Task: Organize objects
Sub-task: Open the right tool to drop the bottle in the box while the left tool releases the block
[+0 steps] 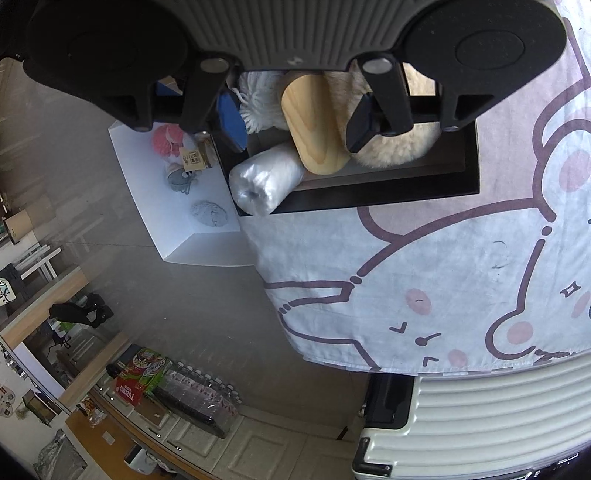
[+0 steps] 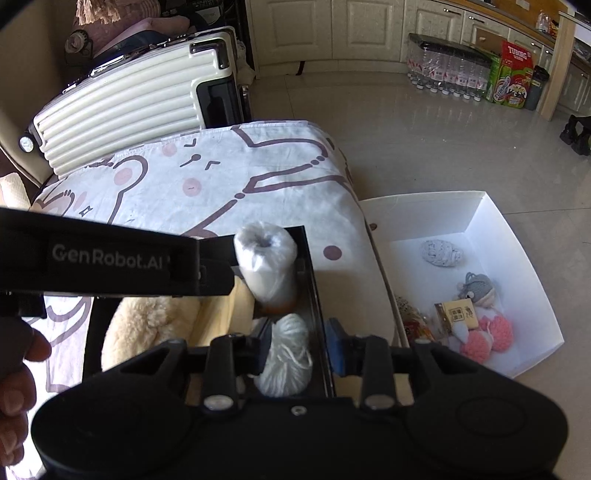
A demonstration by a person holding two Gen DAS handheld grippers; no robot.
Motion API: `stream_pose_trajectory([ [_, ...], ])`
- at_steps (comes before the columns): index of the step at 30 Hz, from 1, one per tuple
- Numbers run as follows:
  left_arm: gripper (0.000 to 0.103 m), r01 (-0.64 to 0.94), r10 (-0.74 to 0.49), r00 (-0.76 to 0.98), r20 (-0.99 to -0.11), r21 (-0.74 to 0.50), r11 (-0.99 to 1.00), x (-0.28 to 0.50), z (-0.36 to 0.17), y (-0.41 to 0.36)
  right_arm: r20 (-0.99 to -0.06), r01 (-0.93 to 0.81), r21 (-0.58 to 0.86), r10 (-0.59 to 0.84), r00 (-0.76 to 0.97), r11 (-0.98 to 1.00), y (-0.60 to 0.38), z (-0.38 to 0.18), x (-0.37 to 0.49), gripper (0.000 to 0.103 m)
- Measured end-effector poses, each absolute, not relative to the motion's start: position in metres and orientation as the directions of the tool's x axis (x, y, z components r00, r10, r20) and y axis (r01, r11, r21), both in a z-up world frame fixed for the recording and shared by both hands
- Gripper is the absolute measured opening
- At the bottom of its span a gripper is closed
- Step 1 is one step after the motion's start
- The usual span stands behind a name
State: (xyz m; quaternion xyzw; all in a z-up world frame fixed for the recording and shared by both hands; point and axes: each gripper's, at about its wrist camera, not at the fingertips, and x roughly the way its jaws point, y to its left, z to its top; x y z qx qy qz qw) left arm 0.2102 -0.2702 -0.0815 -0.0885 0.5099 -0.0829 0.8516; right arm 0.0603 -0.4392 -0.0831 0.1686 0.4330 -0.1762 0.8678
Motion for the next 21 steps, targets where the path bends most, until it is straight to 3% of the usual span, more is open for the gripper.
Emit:
stream_pose_trajectory([
  [21, 0.06, 0.026, -0.103, 0.489, -0.866, -0.104, 0.994, 0.184, -0.06, -0.249, -0.793, 0.486, 0.133, -0.201, 0.575, 0.864, -0.43, -0.056, 0.042, 0.037],
])
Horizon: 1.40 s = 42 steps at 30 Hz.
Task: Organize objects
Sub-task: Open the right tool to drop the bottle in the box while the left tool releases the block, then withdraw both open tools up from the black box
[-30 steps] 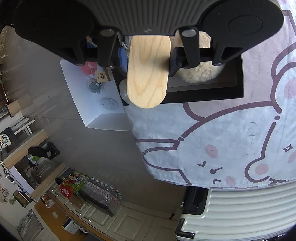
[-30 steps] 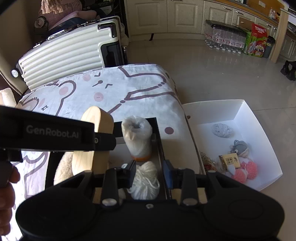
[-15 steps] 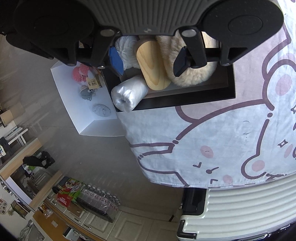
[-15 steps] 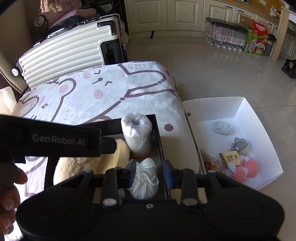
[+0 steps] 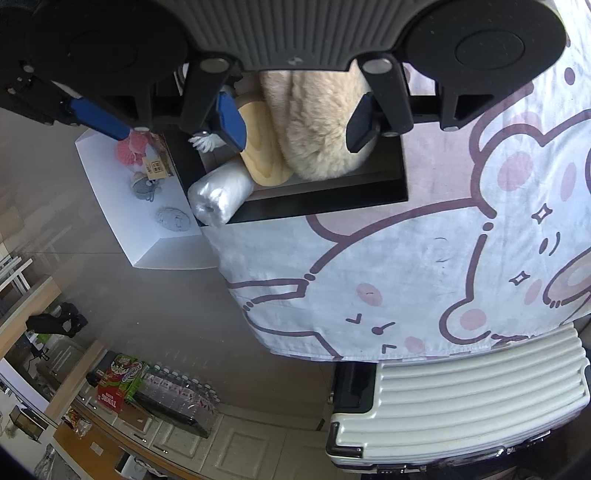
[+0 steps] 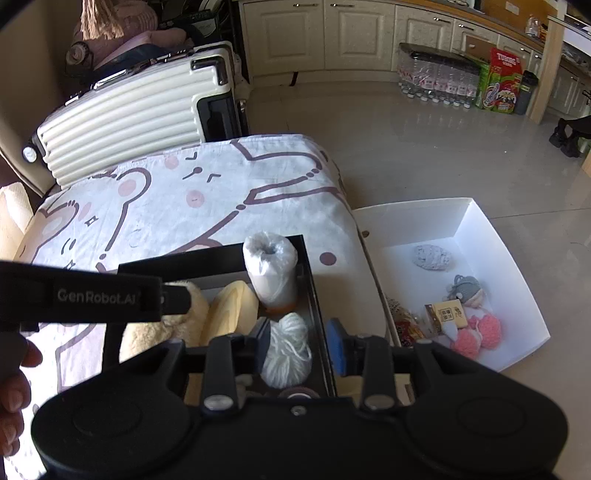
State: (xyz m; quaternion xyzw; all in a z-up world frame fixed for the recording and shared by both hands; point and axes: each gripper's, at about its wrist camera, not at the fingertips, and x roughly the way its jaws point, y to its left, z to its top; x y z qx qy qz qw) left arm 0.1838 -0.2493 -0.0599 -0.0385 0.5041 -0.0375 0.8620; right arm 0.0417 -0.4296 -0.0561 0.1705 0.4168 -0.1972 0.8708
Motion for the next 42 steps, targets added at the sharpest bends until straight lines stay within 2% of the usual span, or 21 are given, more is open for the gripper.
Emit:
stream_pose_trajectory([
  [4, 0.064, 0.012, -0.061, 0.503, -0.862, -0.063, 0.998, 0.172, -0.052, -0.24, -0.788, 0.497, 0.128, -0.216, 0.576, 0.858, -0.425, -0.048, 0.034, 0.042],
  [10, 0.074, -0.003, 0.024, 0.526, -0.85, 0.026, 1.0, 0.149, -0.04, -0.226, -0.774, 0.494, 0.108, -0.239, 0.586, 0.863, -0.41, -0.034, 0.02, 0.057],
  [12, 0.081, -0.017, 0.041, 0.53, -0.847, 0.038, 0.999, 0.141, -0.035, -0.219, -0.768, 0.499, 0.107, -0.247, 0.591, 0.86, -0.406, -0.029, 0.014, 0.063],
  [18, 0.094, -0.043, 0.082, 0.552, -0.83, 0.07, 0.997, 0.116, -0.02, -0.203, -0.754, 0.509, 0.08, -0.282, 0.593, 0.857, -0.392, -0.014, -0.002, 0.077],
  [27, 0.102, -0.042, 0.113, 0.588, -0.801, 0.11, 0.993, 0.083, 0.002, -0.195, -0.737, 0.533, 0.057, -0.324, 0.593, 0.844, -0.382, 0.004, -0.026, 0.096],
  [33, 0.103, -0.058, 0.133, 0.601, -0.788, 0.123, 0.991, 0.067, 0.009, -0.185, -0.725, 0.545, 0.046, -0.348, 0.595, 0.837, -0.379, 0.014, -0.037, 0.103],
  [42, 0.103, -0.053, 0.126, 0.608, -0.784, 0.119, 0.992, 0.06, 0.009, -0.182, -0.731, 0.53, 0.006, -0.358, 0.581, 0.848, -0.374, 0.014, -0.041, 0.103],
])
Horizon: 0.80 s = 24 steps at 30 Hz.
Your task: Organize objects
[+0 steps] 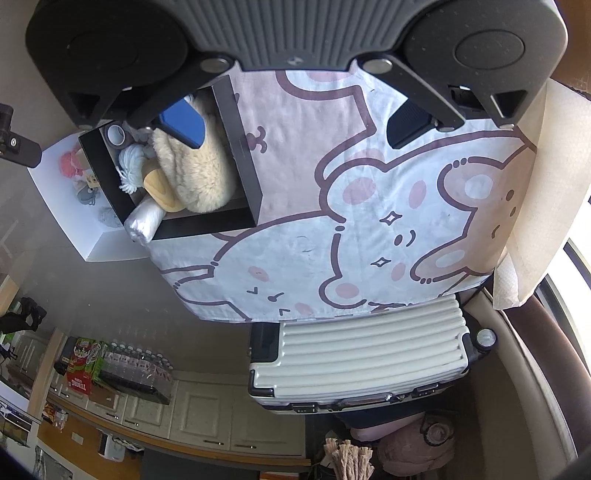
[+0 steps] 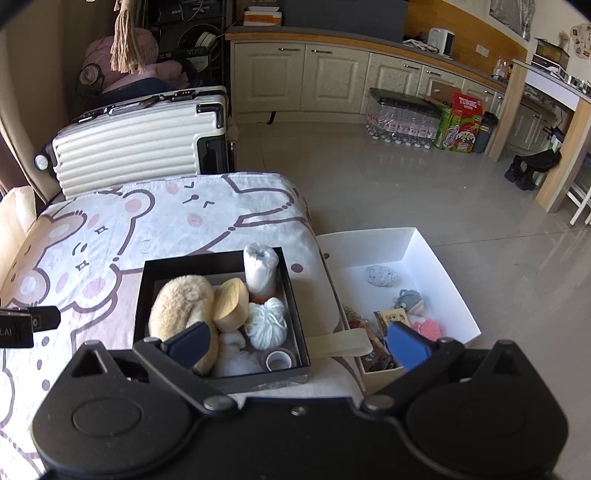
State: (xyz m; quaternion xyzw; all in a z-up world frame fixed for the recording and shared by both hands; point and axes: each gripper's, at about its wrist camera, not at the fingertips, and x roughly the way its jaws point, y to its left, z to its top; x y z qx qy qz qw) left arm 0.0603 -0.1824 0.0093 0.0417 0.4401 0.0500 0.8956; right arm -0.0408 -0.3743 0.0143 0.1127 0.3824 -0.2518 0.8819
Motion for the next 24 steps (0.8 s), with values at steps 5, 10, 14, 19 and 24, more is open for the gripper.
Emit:
stream_pose_trajectory([
  [5, 0.103, -0.036, 0.123, 0.616, -0.778, 0.128, 0.991, 0.06, 0.01, -0.1884, -0.735, 0.539, 0.017, -0.355, 0.578, 0.842, -0.3781, 0.013, -0.0436, 0.103],
  [10, 0.103, -0.032, 0.128, 0.616, -0.777, 0.139, 0.99, 0.0605, 0.0081, -0.1902, -0.74, 0.541, 0.025, -0.349, 0.575, 0.84, -0.3798, 0.0112, -0.0439, 0.103],
  [14, 0.103, -0.043, 0.127, 0.612, -0.781, 0.127, 0.991, 0.0618, 0.0072, -0.1875, -0.742, 0.542, 0.025, -0.348, 0.573, 0.84, -0.3801, 0.0098, -0.0426, 0.103],
  [19, 0.103, -0.046, 0.129, 0.61, -0.782, 0.128, 0.991, 0.0631, 0.0059, -0.1845, -0.743, 0.538, 0.022, -0.346, 0.573, 0.843, -0.3782, 0.0096, -0.04, 0.103],
  [24, 0.103, -0.048, 0.127, 0.61, -0.782, 0.124, 0.991, 0.0635, 0.0058, -0.1824, -0.743, 0.538, 0.022, -0.346, 0.573, 0.843, -0.378, 0.0098, -0.0397, 0.103],
])
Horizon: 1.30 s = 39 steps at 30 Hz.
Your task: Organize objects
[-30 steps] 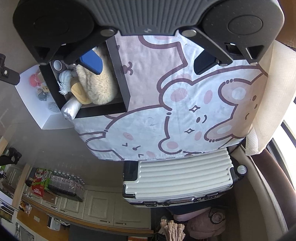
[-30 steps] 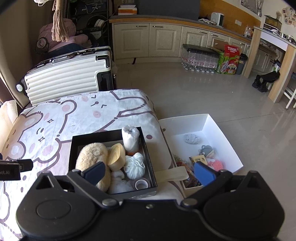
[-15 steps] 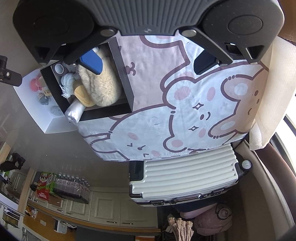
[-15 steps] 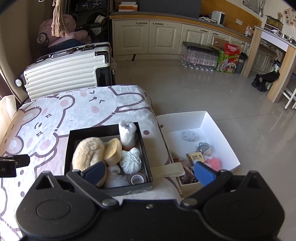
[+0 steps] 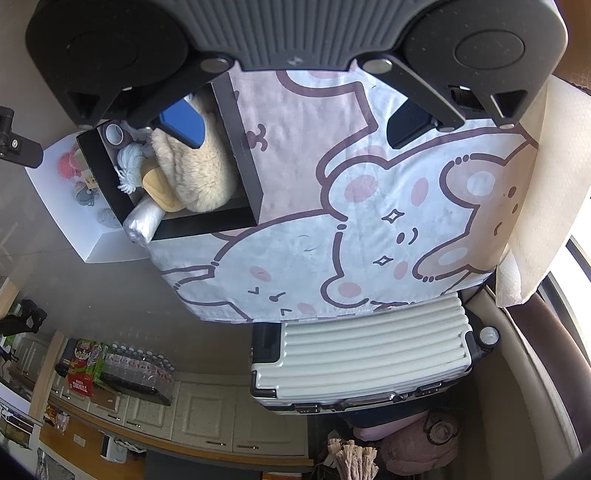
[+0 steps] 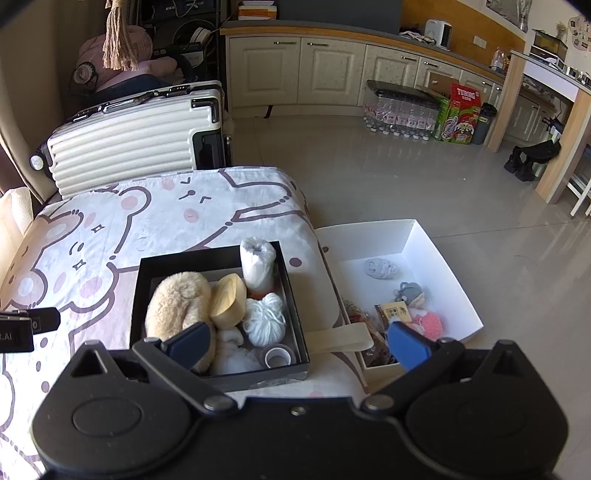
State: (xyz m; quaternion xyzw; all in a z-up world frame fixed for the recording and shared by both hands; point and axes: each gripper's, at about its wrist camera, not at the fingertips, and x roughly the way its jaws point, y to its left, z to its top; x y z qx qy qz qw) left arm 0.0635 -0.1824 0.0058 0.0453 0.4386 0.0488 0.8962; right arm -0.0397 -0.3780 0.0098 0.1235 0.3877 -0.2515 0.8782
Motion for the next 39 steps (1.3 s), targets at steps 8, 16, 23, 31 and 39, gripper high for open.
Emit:
stream_pose_trajectory([
  [8, 0.103, -0.048, 0.128, 0.612, -0.78, 0.125, 0.991, 0.0632, 0.0056, -0.1822, -0.743, 0.536, 0.017, -0.348, 0.572, 0.844, -0.3766, 0.0103, -0.0383, 0.103],
  [16, 0.103, -0.043, 0.129, 0.611, -0.781, 0.131, 0.991, 0.0639, 0.0061, -0.1828, -0.743, 0.536, 0.017, -0.347, 0.572, 0.844, -0.3766, 0.0102, -0.0383, 0.103],
  [23, 0.103, -0.042, 0.129, 0.611, -0.781, 0.131, 0.99, 0.064, 0.0061, -0.1831, -0.744, 0.536, 0.017, -0.348, 0.571, 0.844, -0.3762, 0.0099, -0.0383, 0.103],
  [31, 0.103, -0.041, 0.128, 0.61, -0.782, 0.129, 0.991, 0.0643, 0.0052, -0.1833, -0.744, 0.536, 0.017, -0.348, 0.571, 0.844, -0.3762, 0.0101, -0.0382, 0.103],
  [39, 0.103, -0.045, 0.119, 0.61, -0.784, 0.115, 0.992, 0.0641, 0.0034, -0.1837, -0.744, 0.536, 0.016, -0.348, 0.571, 0.844, -0.3759, 0.0095, -0.0386, 0.103],
])
